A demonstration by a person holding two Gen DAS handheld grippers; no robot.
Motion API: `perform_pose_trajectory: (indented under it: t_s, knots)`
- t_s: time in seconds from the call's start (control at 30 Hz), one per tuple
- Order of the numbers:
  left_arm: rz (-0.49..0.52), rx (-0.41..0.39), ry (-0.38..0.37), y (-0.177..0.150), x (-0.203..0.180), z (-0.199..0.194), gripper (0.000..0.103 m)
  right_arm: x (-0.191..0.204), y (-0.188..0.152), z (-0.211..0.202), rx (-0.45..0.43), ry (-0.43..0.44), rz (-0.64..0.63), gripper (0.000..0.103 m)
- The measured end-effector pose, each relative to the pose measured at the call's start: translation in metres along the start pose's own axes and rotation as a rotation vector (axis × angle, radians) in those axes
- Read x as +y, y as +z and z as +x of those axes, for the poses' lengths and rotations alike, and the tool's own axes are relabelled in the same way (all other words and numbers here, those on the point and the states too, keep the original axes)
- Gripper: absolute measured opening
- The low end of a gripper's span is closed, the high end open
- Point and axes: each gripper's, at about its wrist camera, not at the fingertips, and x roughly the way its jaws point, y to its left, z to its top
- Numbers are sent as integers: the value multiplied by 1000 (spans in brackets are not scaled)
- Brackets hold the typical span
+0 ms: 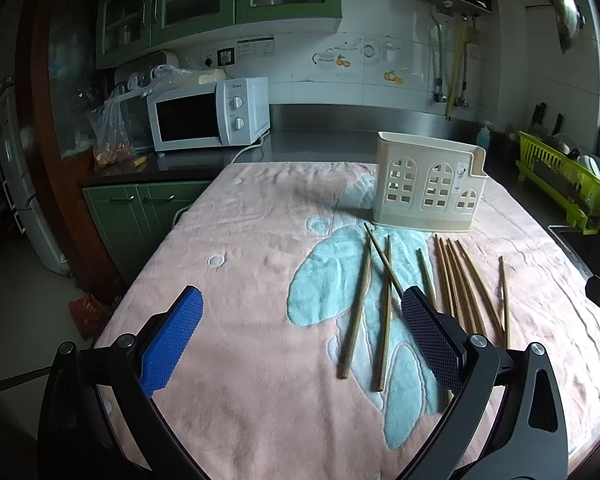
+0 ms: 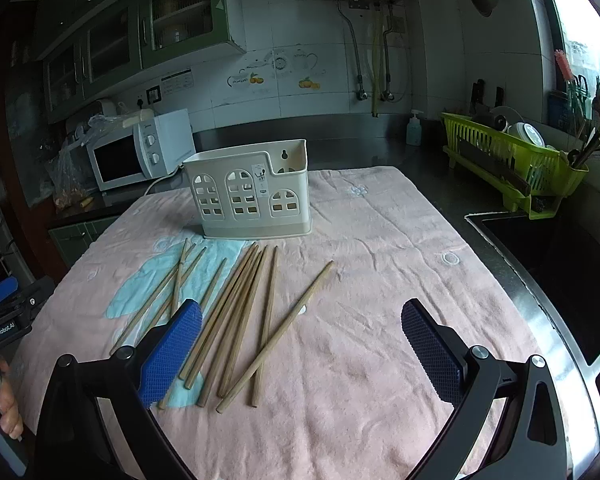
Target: Organize utensils
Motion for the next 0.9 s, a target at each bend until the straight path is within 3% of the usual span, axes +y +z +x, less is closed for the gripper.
perform_pose_trajectory:
  t_s: [0.4, 0.47, 0.53, 0.67, 0.9]
  knots:
    - [-33, 4, -9, -2, 10, 10, 98, 11, -18, 26, 67, -9, 47, 91]
    - [-38, 6, -12, -3, 13, 13, 98, 18, -23, 35, 95, -3, 46, 75]
    - [-44, 10, -16, -4, 17, 17, 98, 23, -29, 44, 131, 15, 58, 72]
    - [-56, 19, -21, -7, 25, 25, 98, 33, -40, 62, 180, 12, 54, 52]
    - [-72, 36, -22, -11, 35, 39, 98, 32, -46, 84, 247, 18, 106, 31]
